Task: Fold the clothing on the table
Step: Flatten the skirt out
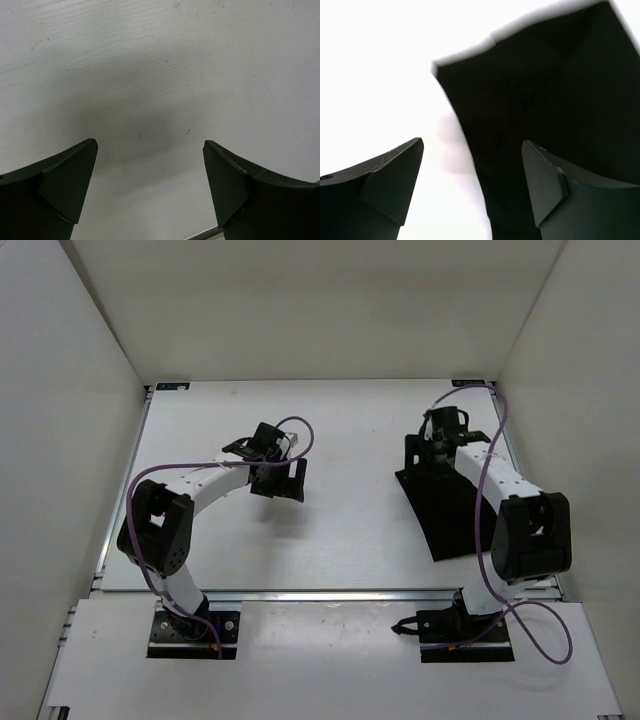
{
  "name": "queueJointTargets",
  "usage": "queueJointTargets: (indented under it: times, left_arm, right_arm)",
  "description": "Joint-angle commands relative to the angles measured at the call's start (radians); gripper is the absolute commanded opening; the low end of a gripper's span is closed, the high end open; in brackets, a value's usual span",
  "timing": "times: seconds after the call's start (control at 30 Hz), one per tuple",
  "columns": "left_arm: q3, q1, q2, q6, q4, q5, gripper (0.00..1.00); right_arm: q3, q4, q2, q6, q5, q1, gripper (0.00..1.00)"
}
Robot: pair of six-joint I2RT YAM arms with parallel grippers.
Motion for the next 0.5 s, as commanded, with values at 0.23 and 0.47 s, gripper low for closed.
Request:
queueJointTargets:
  times: [0.23,0.47]
  left_arm:
    - [-0.029,0.054,-0.114,0.006,-0.005,-0.012,0.99]
    - [-0.065,0.082,-0.156,0.016,-0.01,-0.014,0.99]
  right_arm:
    - [0.323,-0.03,0.321,-0.094,0.13,0.142,0.79]
    - [0.294,-0.053,0.366,-0.056,0.216,0.164,0.73]
